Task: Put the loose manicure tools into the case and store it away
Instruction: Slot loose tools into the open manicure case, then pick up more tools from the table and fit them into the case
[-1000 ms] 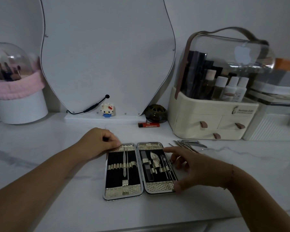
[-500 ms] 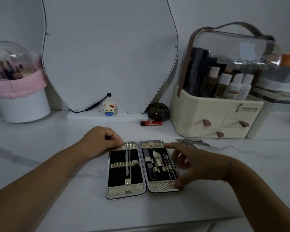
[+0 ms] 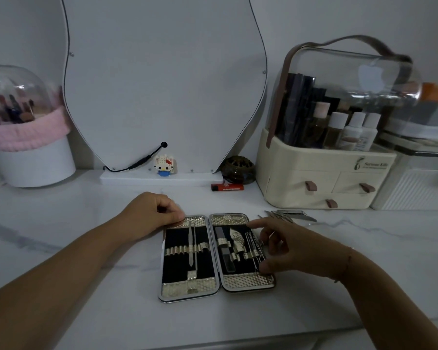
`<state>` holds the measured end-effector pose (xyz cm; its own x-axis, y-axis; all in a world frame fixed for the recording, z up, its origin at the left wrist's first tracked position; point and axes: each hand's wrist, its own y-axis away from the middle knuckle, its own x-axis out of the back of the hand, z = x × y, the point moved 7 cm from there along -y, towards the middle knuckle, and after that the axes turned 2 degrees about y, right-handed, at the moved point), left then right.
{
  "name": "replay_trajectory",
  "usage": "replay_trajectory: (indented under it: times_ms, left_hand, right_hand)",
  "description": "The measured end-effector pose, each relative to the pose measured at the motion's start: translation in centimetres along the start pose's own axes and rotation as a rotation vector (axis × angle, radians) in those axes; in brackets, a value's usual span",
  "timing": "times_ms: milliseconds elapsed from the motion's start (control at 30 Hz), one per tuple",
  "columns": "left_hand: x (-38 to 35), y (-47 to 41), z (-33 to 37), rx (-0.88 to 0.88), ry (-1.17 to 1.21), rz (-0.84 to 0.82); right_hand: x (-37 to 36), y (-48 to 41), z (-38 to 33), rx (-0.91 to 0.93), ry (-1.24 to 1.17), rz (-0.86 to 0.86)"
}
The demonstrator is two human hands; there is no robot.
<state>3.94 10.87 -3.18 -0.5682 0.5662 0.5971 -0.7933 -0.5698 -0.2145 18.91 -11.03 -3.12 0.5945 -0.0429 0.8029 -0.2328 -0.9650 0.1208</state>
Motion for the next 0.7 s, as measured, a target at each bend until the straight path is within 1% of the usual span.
replay_trajectory:
  times_ms: [67,100,167,233,267,300,400,567,700]
  left_hand:
    - [0.0,0.0,0.0,0.003,0.0,0.004]
    - [0.0,0.0,0.0,0.002,0.0,0.005]
    - [0.0,0.0,0.1,-0.002,-0.001,0.006]
    - [0.0,0.0,0.2,-0.006,-0.01,0.001]
    - [0.0,0.0,0.3,-0.008,-0.011,-0.002]
    - [0.0,-0.1,0.3,-0.009,-0.005,-0.002]
    - [0.0,-0.1,0.3,-0.007,0.026,0.003]
    - [0.0,0.0,0.3,0.004,0.039,0.01]
    - [0.0,0.1,0.4,0.009,0.041,0.009]
  right_hand:
    - [0.3,0.1,0.1,0.012,-0.064,0.052]
    - [0.8,0.2,0.2,0.02,-0.111,0.133]
    - [2.5,1.0,1.0,0.027,-0.17,0.393]
    - [4.4,2.3,2.1,-0.015,-0.181,0.653]
    - [5.1,2.8,2.7,-0.05,-0.152,0.739]
    - [5.5,3.1,3.2,-0.087,-0.107,0.782]
    - [5.5,3.0,3.8,-0.154,0.008,0.762]
    - [4.5,0.4,3.4,-0.176,0.194,0.603]
    - [4.7,-1.6,3.5,-0.184,0.262,0.568]
